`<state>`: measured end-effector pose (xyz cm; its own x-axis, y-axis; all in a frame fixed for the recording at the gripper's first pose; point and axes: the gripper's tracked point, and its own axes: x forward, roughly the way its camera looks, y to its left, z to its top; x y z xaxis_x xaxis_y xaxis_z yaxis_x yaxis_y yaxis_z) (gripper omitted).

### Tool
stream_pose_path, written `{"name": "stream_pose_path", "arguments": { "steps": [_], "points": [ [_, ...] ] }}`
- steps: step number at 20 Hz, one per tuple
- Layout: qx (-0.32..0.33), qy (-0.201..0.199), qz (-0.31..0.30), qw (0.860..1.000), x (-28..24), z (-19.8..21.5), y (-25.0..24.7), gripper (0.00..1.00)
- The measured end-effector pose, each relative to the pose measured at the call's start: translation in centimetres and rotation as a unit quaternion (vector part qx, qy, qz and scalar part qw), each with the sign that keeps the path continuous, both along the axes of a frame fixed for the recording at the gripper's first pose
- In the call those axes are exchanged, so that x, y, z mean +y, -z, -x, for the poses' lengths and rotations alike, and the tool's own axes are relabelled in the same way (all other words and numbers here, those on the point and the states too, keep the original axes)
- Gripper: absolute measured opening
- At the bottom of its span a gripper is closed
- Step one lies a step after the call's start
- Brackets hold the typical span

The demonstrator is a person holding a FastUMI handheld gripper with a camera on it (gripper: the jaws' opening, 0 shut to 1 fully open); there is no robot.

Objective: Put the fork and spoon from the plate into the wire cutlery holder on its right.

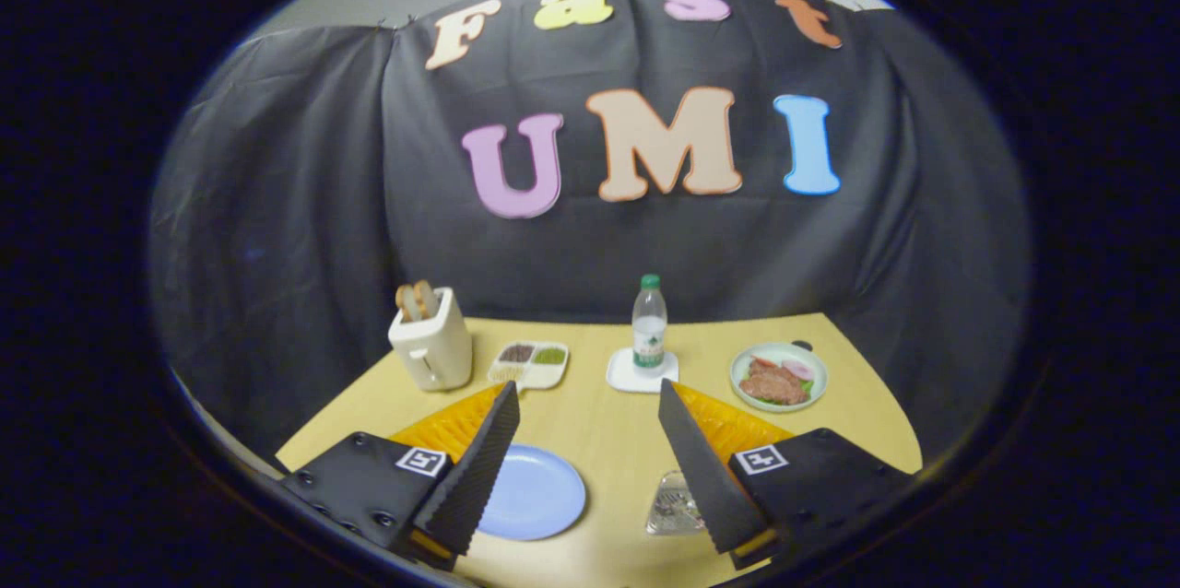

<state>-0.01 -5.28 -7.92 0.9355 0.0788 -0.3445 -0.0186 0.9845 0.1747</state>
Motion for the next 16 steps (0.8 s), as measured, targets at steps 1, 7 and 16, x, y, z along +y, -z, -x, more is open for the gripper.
{"name": "stream_pose_path", "arguments": {
  "steps": [1, 7, 16],
  "points": [
    [-0.035, 0.017, 0.007, 0.999, -0.1, 0.1, -1.0, 0.97],
    [-0.129, 0.064, 0.076, 0.987, 2.1, 1.0, -4.2, 0.97],
    [-0.142, 0.074, 0.076, 0.984, 2.0, 2.6, -4.5, 0.97]
  ]
}}
